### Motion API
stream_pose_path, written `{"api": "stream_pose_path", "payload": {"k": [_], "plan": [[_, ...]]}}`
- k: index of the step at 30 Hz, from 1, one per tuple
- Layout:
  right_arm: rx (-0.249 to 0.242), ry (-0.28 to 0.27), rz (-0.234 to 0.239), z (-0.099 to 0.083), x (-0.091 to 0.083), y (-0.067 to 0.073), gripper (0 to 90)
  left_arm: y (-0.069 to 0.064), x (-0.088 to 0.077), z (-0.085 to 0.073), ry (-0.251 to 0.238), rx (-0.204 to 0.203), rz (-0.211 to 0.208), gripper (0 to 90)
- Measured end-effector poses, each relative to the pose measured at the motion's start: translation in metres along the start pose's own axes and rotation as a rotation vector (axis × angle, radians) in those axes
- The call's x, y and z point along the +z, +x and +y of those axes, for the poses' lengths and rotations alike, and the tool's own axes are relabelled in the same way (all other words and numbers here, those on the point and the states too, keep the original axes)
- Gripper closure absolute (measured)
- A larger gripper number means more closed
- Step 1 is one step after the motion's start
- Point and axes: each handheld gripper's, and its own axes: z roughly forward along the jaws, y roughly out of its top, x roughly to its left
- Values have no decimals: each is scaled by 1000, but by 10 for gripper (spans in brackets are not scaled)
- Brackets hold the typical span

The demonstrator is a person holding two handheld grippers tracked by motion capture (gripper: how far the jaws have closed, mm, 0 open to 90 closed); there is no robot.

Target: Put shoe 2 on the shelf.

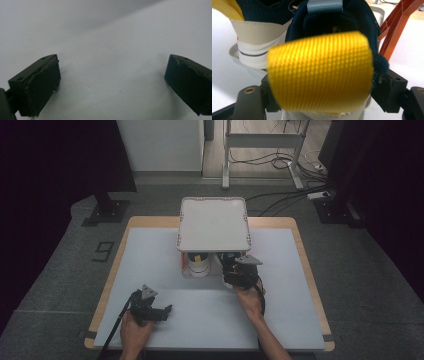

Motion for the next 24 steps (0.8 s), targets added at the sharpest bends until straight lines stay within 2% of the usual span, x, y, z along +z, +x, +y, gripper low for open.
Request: {"api": "stream_pose_path", "payload": {"k": [7,11,13,18,21,23,24], "plan": [[28,10,12,2,8,-2,198,0,0,0,0,0,0,4],[-16,27,19,2,8,-3,125,0,0,0,-1,1,0,4],[-41,36,20,1,8,-2,124,0,0,0,-1,1,0,4],[-79,53,52,0,-4,-3,119,0,0,0,-1,1,0,5],[-55,39,85,0,-15,-8,129,0,0,0,-1,2,0,4],[-54,39,99,-1,-24,-13,168,0,0,0,-1,1,0,4],[-58,37,115,-1,-30,-16,232,0,0,0,-1,2,0,4]]}}
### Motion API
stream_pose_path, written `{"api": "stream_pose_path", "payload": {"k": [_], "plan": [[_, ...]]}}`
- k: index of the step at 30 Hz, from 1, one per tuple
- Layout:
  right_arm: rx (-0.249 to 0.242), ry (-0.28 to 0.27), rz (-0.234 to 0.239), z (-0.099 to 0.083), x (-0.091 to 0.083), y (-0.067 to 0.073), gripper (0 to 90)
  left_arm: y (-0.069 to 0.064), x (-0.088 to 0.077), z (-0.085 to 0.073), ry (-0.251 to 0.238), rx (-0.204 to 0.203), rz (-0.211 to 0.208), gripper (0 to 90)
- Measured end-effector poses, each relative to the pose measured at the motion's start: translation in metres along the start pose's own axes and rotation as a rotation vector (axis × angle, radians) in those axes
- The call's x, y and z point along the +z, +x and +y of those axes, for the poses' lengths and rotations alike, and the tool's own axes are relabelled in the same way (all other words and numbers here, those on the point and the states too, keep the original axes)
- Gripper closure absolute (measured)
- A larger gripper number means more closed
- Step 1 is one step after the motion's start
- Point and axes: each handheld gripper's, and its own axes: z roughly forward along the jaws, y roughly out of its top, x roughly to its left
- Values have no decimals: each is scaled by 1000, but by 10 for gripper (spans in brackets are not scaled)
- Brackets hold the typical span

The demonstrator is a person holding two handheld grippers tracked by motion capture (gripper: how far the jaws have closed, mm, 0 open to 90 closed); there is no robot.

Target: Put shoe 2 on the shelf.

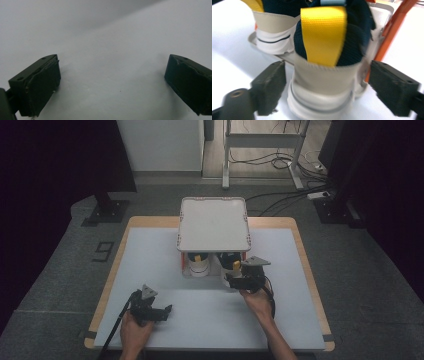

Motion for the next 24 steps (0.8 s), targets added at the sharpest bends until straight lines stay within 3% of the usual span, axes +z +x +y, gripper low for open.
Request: {"api": "stream_pose_path", "payload": {"k": [5,10,12,16,24], "plan": [[-23,-19,62,-6,-21,-5,590,0,0,0,0,-1,0,4],[-49,1,116,-11,-17,-7,740,0,0,0,0,-1,0,4],[-43,0,143,-9,-14,-9,768,0,0,0,1,-1,-1,4],[-63,3,144,-6,-7,-2,772,0,0,0,0,-1,0,4],[-58,-8,103,1,9,2,776,0,0,0,0,-1,0,4]]}}
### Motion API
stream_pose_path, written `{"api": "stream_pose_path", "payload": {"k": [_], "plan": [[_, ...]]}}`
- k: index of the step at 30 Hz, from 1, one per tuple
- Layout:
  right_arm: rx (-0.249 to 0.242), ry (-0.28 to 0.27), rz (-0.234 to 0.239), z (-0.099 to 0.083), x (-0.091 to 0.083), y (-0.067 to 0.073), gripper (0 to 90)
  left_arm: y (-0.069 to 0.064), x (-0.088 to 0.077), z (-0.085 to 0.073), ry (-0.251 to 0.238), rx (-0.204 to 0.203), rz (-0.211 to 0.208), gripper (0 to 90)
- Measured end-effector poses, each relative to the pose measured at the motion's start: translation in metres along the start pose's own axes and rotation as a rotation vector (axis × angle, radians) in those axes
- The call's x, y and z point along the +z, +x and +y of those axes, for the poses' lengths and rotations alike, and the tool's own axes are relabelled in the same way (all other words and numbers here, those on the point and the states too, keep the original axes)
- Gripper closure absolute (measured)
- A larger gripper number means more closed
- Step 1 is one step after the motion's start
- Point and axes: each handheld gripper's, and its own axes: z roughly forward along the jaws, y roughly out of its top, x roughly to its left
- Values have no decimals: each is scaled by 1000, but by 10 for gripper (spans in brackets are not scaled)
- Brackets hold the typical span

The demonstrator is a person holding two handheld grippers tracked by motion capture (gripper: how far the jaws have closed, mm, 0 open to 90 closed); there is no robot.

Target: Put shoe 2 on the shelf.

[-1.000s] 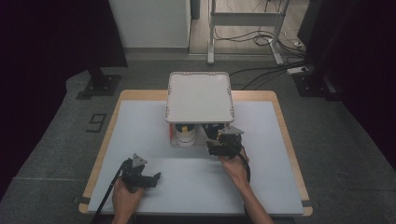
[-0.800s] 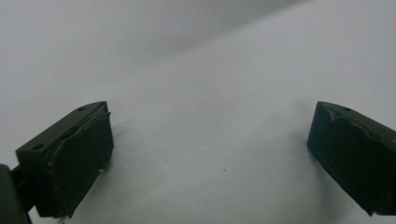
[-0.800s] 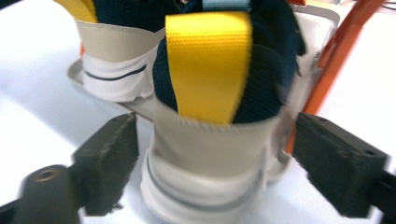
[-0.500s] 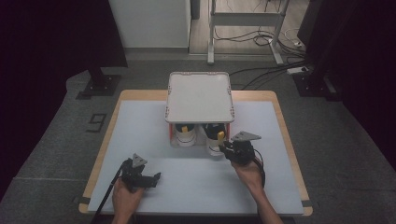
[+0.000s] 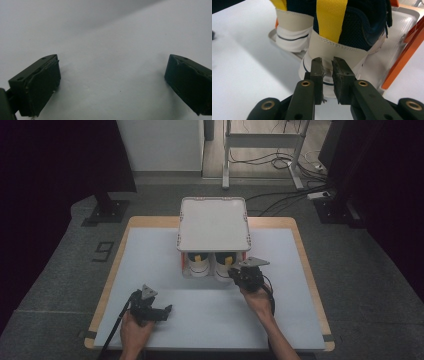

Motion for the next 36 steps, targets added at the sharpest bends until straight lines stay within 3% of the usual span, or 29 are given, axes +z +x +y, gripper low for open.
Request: {"api": "stream_pose_path", "payload": {"k": [7,14,17,29,36], "plan": [[5,4,-29,2,19,-3,785,0,0,0,0,0,0,4],[31,-15,-49,7,27,-7,789,0,0,0,0,0,0,4],[6,-30,-105,6,29,-7,786,0,0,0,0,0,0,4],[20,-47,-50,4,22,-3,721,0,0,0,0,1,0,5],[7,-40,-8,4,8,-2,584,0,0,0,-1,1,0,5]]}}
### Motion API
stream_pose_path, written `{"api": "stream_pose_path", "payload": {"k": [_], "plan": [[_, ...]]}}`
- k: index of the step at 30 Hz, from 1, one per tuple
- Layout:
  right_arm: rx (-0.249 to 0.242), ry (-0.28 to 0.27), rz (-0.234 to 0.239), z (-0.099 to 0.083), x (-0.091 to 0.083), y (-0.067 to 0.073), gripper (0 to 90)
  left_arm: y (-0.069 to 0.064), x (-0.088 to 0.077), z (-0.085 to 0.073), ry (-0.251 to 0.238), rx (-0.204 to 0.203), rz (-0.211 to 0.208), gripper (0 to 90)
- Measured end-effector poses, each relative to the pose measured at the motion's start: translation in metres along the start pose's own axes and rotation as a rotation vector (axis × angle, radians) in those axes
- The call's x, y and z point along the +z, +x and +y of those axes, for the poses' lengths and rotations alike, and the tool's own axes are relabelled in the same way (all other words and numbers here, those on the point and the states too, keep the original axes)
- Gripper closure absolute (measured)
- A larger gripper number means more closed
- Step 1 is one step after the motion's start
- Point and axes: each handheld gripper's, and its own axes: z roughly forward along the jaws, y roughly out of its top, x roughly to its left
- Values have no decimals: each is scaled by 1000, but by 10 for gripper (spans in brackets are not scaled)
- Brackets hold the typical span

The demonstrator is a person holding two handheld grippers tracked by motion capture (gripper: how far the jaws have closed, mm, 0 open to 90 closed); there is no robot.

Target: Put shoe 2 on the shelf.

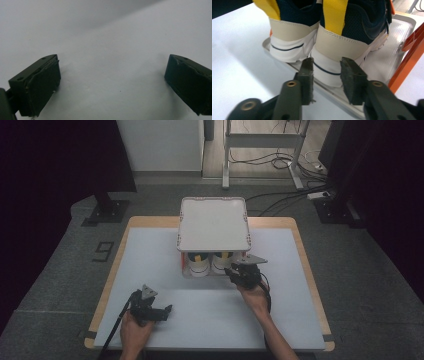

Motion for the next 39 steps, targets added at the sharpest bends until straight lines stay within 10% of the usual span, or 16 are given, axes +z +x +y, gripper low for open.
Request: {"api": "stream_pose_path", "payload": {"k": [22,39], "plan": [[-78,53,16,-10,-68,-4,159,0,0,0,0,0,0,5],[-23,102,-101,-67,-103,-39,120,0,0,0,0,-1,0,5]]}}
